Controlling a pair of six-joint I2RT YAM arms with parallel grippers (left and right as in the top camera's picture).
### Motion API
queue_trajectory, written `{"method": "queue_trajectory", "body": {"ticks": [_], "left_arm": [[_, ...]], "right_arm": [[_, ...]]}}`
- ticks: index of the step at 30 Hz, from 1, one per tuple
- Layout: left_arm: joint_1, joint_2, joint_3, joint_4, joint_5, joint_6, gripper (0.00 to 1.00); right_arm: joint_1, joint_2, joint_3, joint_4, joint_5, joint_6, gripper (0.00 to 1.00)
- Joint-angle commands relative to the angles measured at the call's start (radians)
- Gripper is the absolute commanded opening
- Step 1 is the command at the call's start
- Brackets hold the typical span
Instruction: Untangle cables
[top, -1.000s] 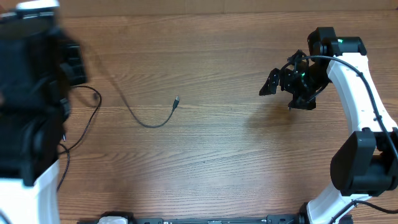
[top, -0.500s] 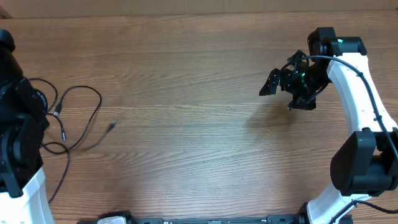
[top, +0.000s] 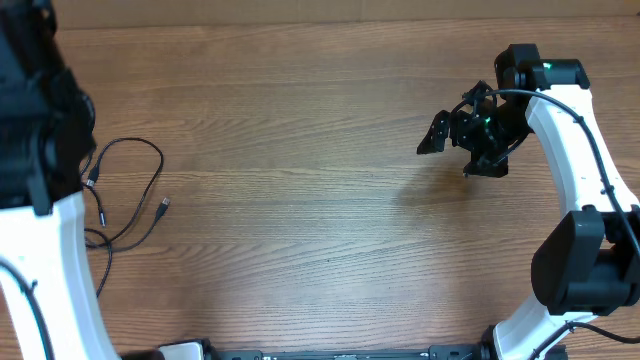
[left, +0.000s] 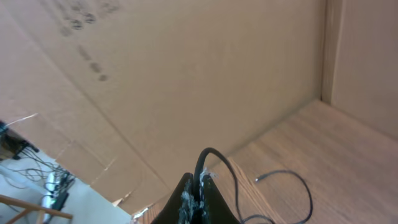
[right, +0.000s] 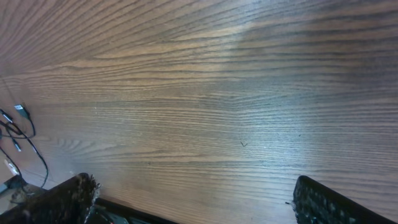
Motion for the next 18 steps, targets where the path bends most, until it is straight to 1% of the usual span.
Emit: {"method": "queue_trajectory", "body": {"ticks": [1,4,7,8,9,11,12,15,16,17,18], "left_arm": [[0.011,0.075,0.002,0.005,0.012,-0.024,0.05],[0.018,0.137,0.002,-0.006,0.053,-0.024,0.08],[0.018,0.185,0.002,-0.029,0.114,-0.024,0.16],[0.018,0.198,0.002,-0.04,0.145,-0.024,0.2],[0.018,0.208,0.002,-0.053,0.186,-0.024,0.32],[0.018,0.221,0.002,-0.077,0.266,-0.024,0.5],[0.018,0.227,0.002,-0.089,0.31,-0.024,0.55],[0.018,0.234,0.002,-0.112,0.438,-0.024,0.57],[0.018,0.234,0.002,-0.118,0.482,-0.024,0.59],[0.018,0.234,0.002,-0.123,0.562,-0.024,0.62],[0.018,0.234,0.002,-0.126,0.584,-0.024,0.63]], "right_arm": [[0.001,-0.021,0.001,-0.003,-0.011,-0.005,1.0],[0.001,-0.021,0.001,-0.008,0.006,-0.005,1.0],[0.001,-0.021,0.001,-0.01,0.011,-0.005,1.0],[0.001,-0.021,0.001,-0.01,0.011,-0.005,1.0],[0.001,-0.021,0.001,-0.01,0.011,-0.005,1.0],[0.001,-0.021,0.001,-0.009,0.011,-0.005,1.0],[0.001,-0.021,0.001,-0.009,0.011,-0.005,1.0],[0.001,-0.021,0.001,-0.009,0.011,-0.005,1.0],[0.001,-0.021,0.001,-0.008,0.011,-0.005,1.0],[0.001,-0.021,0.001,-0.007,0.011,-0.005,1.0],[0.001,-0.021,0.001,-0.006,0.011,-0.005,1.0]]}}
